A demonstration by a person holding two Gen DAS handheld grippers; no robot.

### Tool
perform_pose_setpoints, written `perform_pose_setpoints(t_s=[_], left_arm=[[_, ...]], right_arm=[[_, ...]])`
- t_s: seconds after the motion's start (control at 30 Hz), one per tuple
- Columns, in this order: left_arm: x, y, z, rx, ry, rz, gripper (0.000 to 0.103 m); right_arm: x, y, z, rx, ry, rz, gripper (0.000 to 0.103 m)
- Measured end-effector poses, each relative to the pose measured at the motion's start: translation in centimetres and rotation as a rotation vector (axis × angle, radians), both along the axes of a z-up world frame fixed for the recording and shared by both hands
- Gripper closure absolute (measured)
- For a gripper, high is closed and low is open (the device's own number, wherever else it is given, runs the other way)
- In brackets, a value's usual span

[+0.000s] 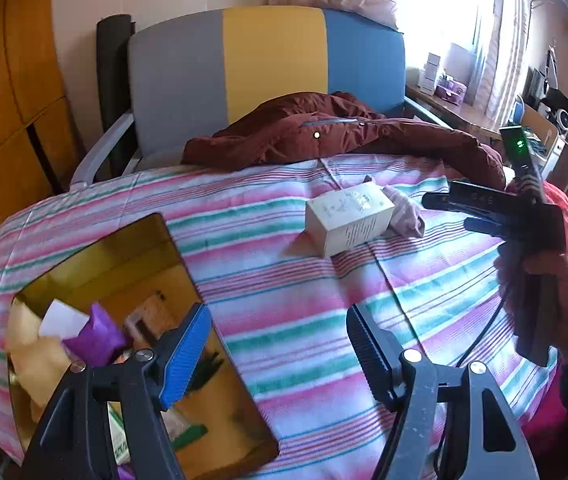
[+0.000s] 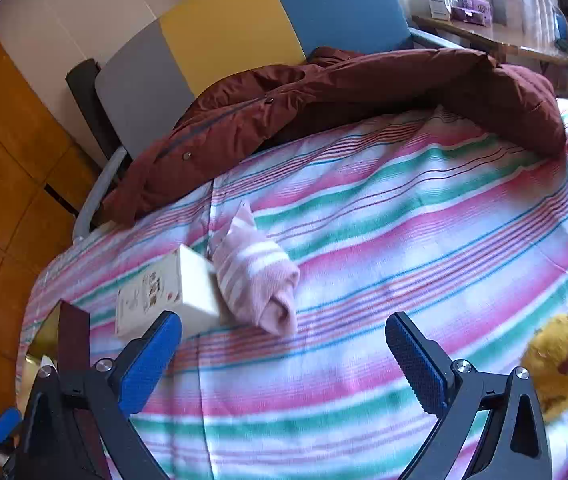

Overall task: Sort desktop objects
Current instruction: 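Move both open tools over the white box and pink sock, grasp the sock with the right tool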

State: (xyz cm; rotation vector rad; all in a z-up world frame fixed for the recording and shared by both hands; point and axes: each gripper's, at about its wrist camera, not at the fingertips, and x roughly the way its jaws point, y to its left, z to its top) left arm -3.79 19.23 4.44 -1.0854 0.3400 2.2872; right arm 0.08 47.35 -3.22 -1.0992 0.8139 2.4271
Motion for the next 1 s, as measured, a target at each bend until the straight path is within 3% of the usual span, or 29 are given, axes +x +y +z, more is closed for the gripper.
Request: perform_pose_setpoints(t_s=[0.27, 0.53, 0.73, 0.87, 1.0], left_arm=[[-2.2, 2.1, 0.0, -0.012, -0.030, -0.023, 0.032], [-4.0, 3.5, -0.8, -0.023, -0.082, -0.024, 0.032], [-4.9, 4.5, -1.2, -0.030, -0.104, -0.035, 0.032], [-5.4, 5.5, -1.6, -0.035, -0.119, -0.044, 0.032], [-5.7, 6.8, -1.9, -0.055, -0.123, -0.067, 0.032]], right_arm=[[-1.9, 2.5, -1.5, -0.085, 0.037, -0.048, 0.000], [-5.0, 3.0, -2.8, -0.119, 0.017, 0.001, 0.005], [-6.5, 2.6, -4.0, -0.123, -0.027, 0.087, 0.022], [-6.7, 2.5, -3.9, -0.139, -0.034, 0.166, 0.065], [-6.4, 1.6, -2.9, -0.071, -0.061, 0.228, 0.066]])
